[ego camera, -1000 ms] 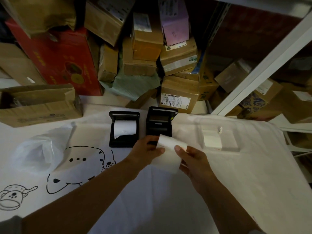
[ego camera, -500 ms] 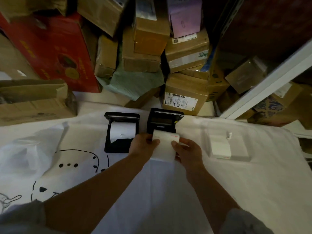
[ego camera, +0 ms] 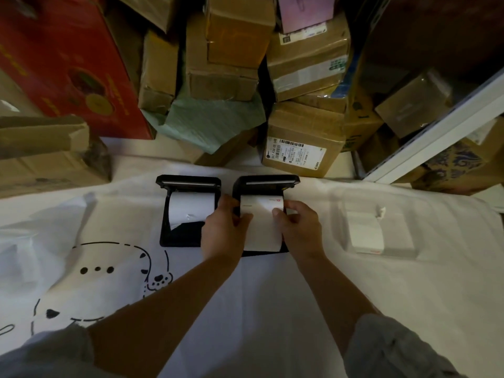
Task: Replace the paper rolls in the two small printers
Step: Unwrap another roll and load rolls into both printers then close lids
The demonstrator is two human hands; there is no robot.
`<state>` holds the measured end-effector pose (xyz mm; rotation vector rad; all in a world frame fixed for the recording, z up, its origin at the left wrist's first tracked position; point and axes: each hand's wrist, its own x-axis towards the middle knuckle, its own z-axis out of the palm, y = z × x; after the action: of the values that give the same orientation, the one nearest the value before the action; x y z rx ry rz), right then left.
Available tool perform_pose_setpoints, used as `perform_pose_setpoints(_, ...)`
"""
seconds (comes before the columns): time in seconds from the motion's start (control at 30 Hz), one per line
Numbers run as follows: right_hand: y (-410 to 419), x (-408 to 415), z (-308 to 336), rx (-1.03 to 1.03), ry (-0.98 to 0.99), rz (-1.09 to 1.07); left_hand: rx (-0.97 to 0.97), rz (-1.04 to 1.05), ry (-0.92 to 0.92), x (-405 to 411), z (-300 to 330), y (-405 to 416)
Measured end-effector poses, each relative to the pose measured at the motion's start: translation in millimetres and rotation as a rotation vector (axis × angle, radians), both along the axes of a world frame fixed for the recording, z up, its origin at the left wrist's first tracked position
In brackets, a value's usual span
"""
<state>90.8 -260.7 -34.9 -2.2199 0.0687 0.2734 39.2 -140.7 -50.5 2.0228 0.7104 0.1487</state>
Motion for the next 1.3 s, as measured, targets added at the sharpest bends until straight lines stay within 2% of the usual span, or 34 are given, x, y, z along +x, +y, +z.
perform_pose_setpoints(0.13,-0.8,2.5,-1.0,-0.03,-0.022,-0.015,-0.026,-0.023,0.045,-0.2,0.2,-0.7)
perform_pose_setpoints(0.43,3.5,12.1,-4.1,-0.165,0.068,-0.086,-0.046,0.022,0.152,11.6,6.1,0.8)
perform_pose_setpoints(0.77,-2.3,6.9,-15.2,-0.059,0.195,-0.127,-0.114,0.082,0.165,19.1,11.0,8.3)
perform_pose_setpoints(1.03,-8.8,-4.9,-4.2,0.236,0.359,-0.214,-0.175,-0.017,0.054,-3.3,9.3,-2.4)
perform_pose_setpoints(1.3,-14.5,-19.1,1.9,0.246,0.368,-0.146,-0.166,-0.14,0.099,-22.0,9.2,4.0)
